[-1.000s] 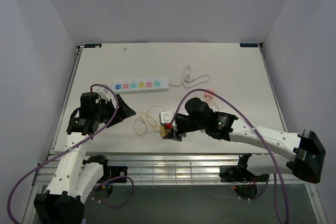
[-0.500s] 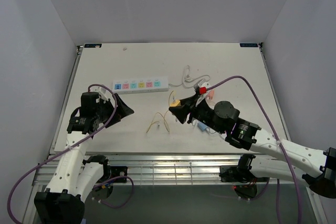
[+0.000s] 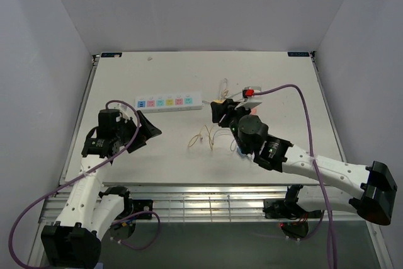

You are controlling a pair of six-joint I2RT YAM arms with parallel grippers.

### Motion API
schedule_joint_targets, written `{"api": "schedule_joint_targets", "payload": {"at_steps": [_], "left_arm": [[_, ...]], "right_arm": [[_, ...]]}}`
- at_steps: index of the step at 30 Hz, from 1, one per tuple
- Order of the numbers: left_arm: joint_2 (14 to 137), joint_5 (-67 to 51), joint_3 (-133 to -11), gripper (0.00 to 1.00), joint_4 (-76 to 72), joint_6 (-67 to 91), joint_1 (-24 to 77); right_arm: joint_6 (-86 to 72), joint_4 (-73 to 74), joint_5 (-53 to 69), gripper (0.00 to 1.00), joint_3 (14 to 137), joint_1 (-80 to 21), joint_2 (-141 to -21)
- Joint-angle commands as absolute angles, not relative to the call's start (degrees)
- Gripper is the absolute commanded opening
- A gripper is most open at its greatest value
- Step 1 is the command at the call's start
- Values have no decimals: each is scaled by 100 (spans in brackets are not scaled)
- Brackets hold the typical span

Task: Insert the plug

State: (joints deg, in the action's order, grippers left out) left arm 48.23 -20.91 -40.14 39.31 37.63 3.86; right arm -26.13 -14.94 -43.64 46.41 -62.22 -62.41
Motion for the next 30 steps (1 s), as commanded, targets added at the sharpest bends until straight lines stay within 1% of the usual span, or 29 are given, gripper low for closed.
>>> {"api": "schedule_joint_targets", "payload": {"at_steps": [1,5,6,7,10,14,18,19,21,22,24,26,30], "left_arm": [[4825,-1908,-4253,98,3867,3858,387],[5210,-1434,-4491,98,3946,4033,378],[5290,-1372,-4535,98,3955,4078,387],[5369,-1284,-4640,98,3964,4130,387],[5747,-967,-4886,98,3973,4350,378],[6449,-397,-5596,98,4007,4649,369],[7381,219,-6186,98,3921,4746,343],[7783,342,-6309,98,3876,4729,325],[8224,343,-6747,98,3779,4466,238],[8714,247,-6933,98,3840,4378,185],[9200,281,-7555,98,4146,4359,9],[9805,151,-7882,98,4219,4517,-270],[10546,211,-8524,98,4158,4676,-299]], "right_arm": [[-2839,-2926,-5430,8,4666,-6214,-6713],[-2059,-3611,-5931,8,5211,-6214,-7776],[-1822,-3795,-6046,8,5342,-6214,-8266],[-1228,-4293,-6308,8,5579,-6223,-8540],[-93,-5235,-6197,8,5809,-6205,-9350],[-149,-5326,-6039,8,6257,-6057,-9887],[-193,-5195,-5696,8,6705,-5758,-10492],[-246,-5116,-5460,8,6767,-5696,-10564],[-369,-4975,-5222,8,6881,-5520,-10730],[-395,-4957,-5160,8,6891,-5476,-10758],[-361,-5070,-5037,8,6882,-5370,-10845],[-159,-5316,-4984,8,6820,-5318,-10959],[448,-5757,-4843,8,6741,-5300,-11118]]}}
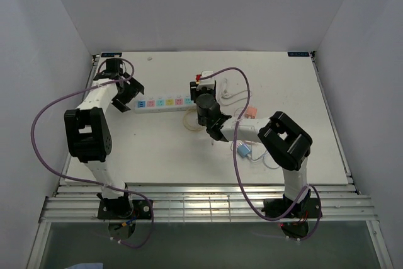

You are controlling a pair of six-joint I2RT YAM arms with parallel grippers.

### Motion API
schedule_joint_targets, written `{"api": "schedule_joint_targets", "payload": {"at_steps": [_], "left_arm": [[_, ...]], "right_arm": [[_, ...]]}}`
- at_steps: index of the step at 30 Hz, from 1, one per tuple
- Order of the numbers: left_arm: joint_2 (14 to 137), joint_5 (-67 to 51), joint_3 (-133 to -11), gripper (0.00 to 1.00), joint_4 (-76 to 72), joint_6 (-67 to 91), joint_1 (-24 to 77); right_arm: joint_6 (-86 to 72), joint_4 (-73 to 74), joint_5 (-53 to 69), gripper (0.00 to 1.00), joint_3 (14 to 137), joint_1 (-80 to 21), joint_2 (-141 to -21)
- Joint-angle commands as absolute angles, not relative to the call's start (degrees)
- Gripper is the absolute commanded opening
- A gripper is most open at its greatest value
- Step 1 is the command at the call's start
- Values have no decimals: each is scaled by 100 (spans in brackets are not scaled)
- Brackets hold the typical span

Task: Insert the plug

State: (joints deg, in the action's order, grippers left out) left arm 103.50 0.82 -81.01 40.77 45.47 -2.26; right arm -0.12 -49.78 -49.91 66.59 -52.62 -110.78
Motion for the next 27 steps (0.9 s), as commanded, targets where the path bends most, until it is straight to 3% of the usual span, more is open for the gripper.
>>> {"api": "schedule_joint_targets", "payload": {"at_steps": [1,9,19,27], "left_arm": [[10651,272,-8708,98,4140,4676,-299],[11645,281,-9439,96,4052,4509,-431],[11874,264,-9483,92,4086,4641,-431],[12005,703,-9676,98,5228,5456,-422]], "right_arm": [[483,-5766,-4747,8,6724,-5291,-11127],[457,-5986,-4491,8,6609,-5221,-11267],[580,-6012,-4456,9,6969,-5221,-11645],[615,-6134,-4562,9,6987,-5221,-11804]]}}
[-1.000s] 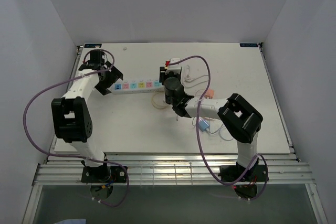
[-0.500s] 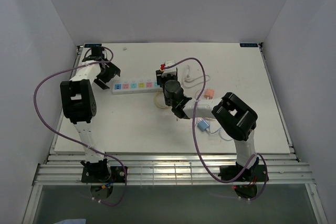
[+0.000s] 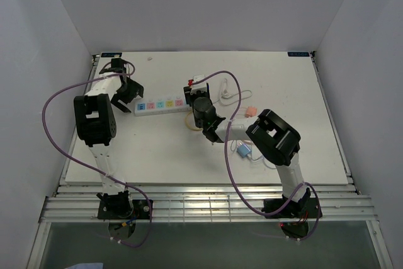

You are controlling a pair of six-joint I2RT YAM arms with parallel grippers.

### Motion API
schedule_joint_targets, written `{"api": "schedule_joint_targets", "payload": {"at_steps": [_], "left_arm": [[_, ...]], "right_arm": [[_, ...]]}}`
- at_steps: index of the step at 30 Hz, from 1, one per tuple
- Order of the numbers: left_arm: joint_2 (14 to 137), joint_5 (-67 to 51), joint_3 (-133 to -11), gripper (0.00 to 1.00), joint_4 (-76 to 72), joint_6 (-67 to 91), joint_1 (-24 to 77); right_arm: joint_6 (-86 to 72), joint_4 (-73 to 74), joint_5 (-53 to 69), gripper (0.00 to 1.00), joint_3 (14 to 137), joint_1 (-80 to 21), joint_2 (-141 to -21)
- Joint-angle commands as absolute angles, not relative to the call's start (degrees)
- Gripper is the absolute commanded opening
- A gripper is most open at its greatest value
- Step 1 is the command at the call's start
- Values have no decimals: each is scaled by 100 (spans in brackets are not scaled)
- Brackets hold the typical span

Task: Insert the plug

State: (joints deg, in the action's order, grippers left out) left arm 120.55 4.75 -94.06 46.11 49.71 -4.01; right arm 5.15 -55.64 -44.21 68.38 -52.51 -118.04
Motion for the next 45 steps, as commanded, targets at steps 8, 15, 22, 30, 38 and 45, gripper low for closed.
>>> {"api": "schedule_joint_targets", "payload": {"at_steps": [8,15,22,30,38,45], "left_arm": [[12199,853,-10168,98,6310,6380,-299],[12068,853,-10379,98,6592,6723,-229],[11777,1151,-10476,98,6785,7181,280],[11550,1317,-9941,98,6479,6874,737],[11320,1512,-9431,98,6047,6504,896],[11531,1433,-9370,96,5942,6390,888]], "right_arm": [[860,-6362,-4807,9,6952,-5264,-11874],[949,-6504,-4851,9,6803,-5300,-11778],[958,-6644,-4887,10,6487,-5309,-11575],[967,-6741,-4746,11,6047,-5309,-11268],[967,-6750,-4641,11,5845,-5309,-11162],[1257,-6908,-4228,12,6011,-5309,-11381]]}}
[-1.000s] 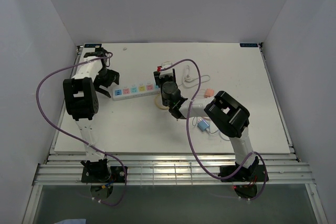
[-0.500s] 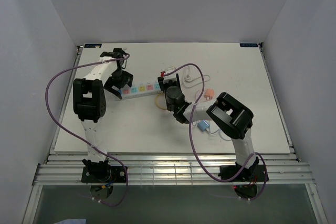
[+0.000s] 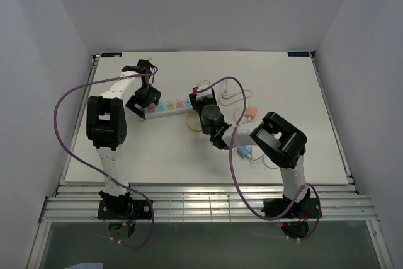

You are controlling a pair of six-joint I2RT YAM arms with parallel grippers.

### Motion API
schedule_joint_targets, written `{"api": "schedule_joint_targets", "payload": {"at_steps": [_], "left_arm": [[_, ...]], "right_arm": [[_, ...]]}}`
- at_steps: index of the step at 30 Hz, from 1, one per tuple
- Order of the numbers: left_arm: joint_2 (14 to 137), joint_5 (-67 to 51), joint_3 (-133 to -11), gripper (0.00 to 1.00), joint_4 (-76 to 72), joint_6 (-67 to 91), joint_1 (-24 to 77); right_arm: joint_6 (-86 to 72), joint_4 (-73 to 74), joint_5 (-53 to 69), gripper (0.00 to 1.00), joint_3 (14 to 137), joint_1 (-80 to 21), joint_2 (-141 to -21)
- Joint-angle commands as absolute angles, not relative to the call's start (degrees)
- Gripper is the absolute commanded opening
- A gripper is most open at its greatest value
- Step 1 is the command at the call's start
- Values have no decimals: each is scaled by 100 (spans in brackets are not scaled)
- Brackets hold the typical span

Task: Insert the plug

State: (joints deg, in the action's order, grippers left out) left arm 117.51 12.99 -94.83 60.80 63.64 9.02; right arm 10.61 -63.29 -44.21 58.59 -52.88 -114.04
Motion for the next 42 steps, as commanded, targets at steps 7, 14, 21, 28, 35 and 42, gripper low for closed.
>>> {"api": "schedule_joint_targets", "payload": {"at_steps": [7,14,21,28,35,42], "left_arm": [[11505,1354,-9053,95,5731,6346,888],[11426,1222,-8772,96,5458,6267,888],[11356,1090,-8605,95,5300,6170,879],[11259,1055,-8482,95,5203,6135,879],[11215,1037,-8438,95,5168,6108,888],[11145,1055,-8429,95,5168,6100,888]], "right_arm": [[1397,-6724,-3920,12,6573,-5300,-11926],[1389,-6399,-3701,12,7110,-5273,-12305],[1055,-6179,-3279,14,7251,-5238,-12428],[378,-6144,-2390,13,7232,-5107,-12445],[27,-5872,-2601,8,7400,-4949,-12560],[-273,-5757,-2277,8,7488,-4878,-12612]]}}
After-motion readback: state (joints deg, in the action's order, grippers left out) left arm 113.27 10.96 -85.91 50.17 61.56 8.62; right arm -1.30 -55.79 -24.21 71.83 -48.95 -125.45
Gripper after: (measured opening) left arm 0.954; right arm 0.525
